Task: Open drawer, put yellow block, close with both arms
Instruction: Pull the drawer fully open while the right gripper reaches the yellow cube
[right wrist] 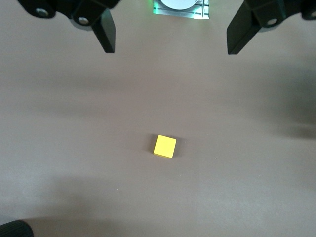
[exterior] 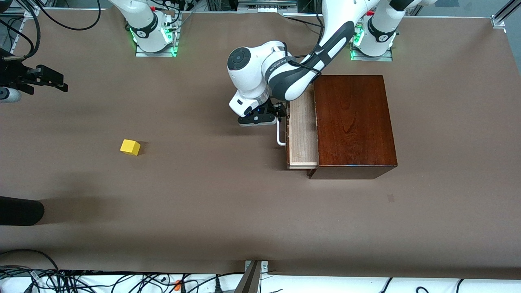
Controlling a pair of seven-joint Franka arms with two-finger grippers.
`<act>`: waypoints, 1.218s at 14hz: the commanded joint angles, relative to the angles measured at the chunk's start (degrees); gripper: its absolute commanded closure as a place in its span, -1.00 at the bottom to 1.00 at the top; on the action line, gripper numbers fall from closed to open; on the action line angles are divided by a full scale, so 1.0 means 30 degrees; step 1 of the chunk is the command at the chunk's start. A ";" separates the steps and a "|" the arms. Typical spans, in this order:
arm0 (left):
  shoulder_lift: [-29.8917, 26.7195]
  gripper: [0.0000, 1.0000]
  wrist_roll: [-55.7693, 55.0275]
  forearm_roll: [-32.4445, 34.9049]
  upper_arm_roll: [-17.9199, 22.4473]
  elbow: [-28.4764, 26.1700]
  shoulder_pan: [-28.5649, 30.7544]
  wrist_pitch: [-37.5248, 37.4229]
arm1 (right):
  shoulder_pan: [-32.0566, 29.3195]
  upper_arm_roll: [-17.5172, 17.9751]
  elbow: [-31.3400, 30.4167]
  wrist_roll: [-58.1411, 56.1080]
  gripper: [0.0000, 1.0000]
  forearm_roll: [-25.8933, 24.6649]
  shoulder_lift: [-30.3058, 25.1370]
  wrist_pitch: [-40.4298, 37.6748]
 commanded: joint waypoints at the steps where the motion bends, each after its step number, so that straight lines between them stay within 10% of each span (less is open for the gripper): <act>1: 0.1565 -1.00 -0.0290 -0.0749 -0.0170 0.2459 -0.0835 0.0481 | 0.0071 -0.0008 -0.0157 0.0228 -1.00 0.0039 -0.0121 0.0162; 17: 0.1892 -1.00 -0.0525 -0.0865 -0.0257 0.3986 -0.1394 0.1477 | 0.0041 -0.0096 0.0280 -0.0120 -1.00 -0.0165 0.0928 0.0747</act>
